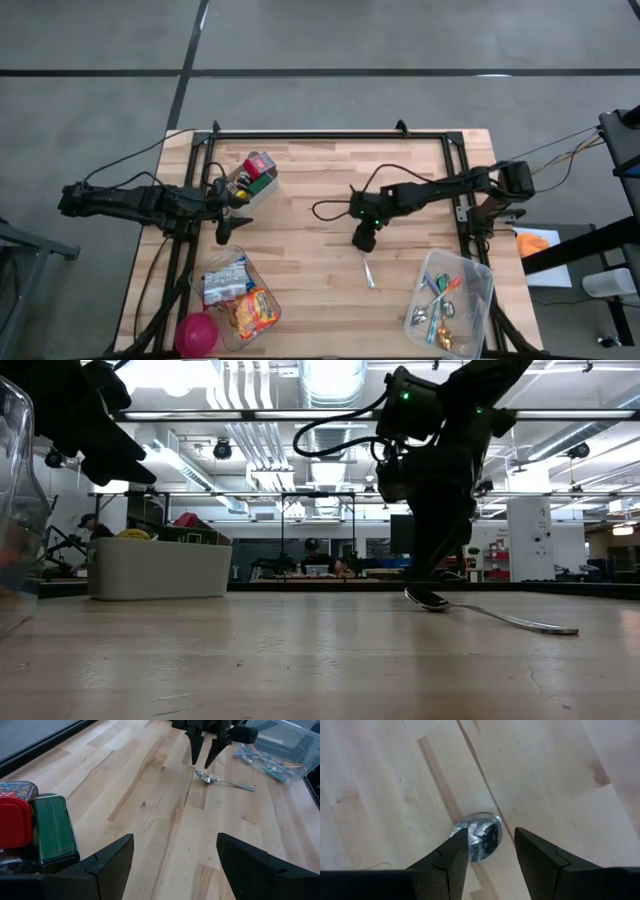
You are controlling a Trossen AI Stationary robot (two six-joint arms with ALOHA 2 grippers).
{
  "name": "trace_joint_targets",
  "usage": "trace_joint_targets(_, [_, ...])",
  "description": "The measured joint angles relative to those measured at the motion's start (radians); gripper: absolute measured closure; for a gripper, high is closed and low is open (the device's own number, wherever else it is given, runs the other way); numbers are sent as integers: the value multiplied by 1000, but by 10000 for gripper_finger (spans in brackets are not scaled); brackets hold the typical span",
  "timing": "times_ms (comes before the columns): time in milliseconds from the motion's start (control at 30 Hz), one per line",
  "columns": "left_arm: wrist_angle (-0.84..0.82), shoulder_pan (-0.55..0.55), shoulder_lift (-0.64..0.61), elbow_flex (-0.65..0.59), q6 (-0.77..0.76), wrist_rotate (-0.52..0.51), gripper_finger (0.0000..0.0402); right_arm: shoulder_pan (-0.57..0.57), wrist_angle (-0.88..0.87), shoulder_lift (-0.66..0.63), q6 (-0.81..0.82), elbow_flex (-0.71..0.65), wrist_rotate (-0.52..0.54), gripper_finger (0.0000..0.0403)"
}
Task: Pick & Place Food Item
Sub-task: Put the silver spoon into the white bin
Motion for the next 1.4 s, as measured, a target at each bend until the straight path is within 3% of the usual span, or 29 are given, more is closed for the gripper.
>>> trace_joint_targets(400, [-3,0,0,0,0,0,116,-7,27,-1,-18,1,35,238])
trace_joint_targets(800, [-15,0,0,0,0,0,116,-5,59,6,-101,-32,30,136])
trace_joint_targets(933, [-15,0,0,0,0,0,116,-5,65,14,-109,-37,29,121])
trace_joint_targets(1100, [-15,0,0,0,0,0,116,-5,74,42,-168,-37,3,130])
trace_joint_targets(1400, [-16,0,0,0,0,0,116,-7,110,86,-184,-37,-53,196])
